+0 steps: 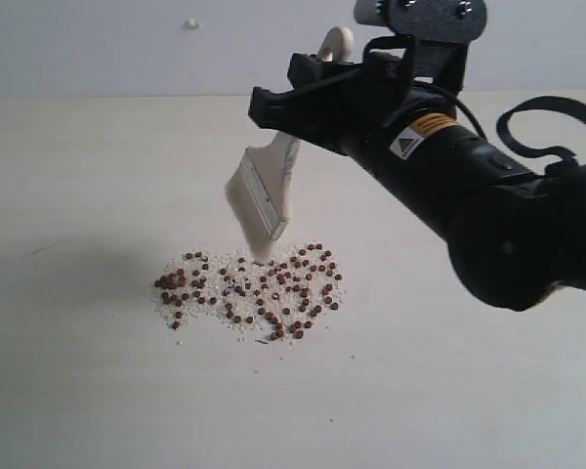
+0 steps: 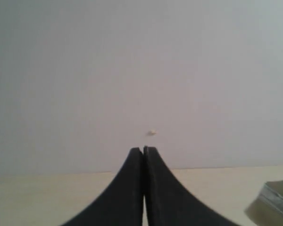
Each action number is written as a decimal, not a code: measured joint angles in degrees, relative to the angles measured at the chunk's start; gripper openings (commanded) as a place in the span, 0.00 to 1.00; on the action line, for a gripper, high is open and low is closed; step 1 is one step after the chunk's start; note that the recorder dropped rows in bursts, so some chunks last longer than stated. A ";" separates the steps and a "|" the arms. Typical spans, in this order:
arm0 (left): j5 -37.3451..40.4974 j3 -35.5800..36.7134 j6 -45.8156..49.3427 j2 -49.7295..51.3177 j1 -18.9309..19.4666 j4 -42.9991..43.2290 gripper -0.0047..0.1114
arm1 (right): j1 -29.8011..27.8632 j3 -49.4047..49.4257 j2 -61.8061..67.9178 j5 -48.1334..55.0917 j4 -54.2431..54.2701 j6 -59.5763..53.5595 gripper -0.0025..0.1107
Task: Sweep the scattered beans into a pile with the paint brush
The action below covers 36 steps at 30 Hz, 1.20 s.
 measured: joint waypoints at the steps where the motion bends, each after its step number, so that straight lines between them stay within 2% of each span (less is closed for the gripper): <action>1: -2.45 0.00 -0.56 0.00 0.00 -0.38 0.04 | 1.19 -0.56 0.54 -0.34 1.78 -1.33 0.02; 5: -10.72 0.34 -2.76 0.00 0.00 -0.96 0.04 | 6.40 -2.69 3.52 -3.76 8.50 -4.07 0.02; 11: -15.30 1.77 -3.66 0.00 0.00 -1.35 0.04 | 12.80 -7.98 8.78 -6.14 14.80 -6.00 0.02; 15: -14.28 2.12 -3.66 0.00 0.00 -1.45 0.04 | 15.38 -12.03 11.56 -6.14 17.52 -6.92 0.02; 22: -7.64 2.41 -1.32 0.00 0.00 -1.55 0.04 | 17.94 -16.39 16.17 -6.03 22.18 -8.33 0.02; 36: -7.42 2.55 -0.95 0.00 0.00 -1.55 0.04 | 18.49 -22.86 23.59 -3.83 25.21 -5.67 0.02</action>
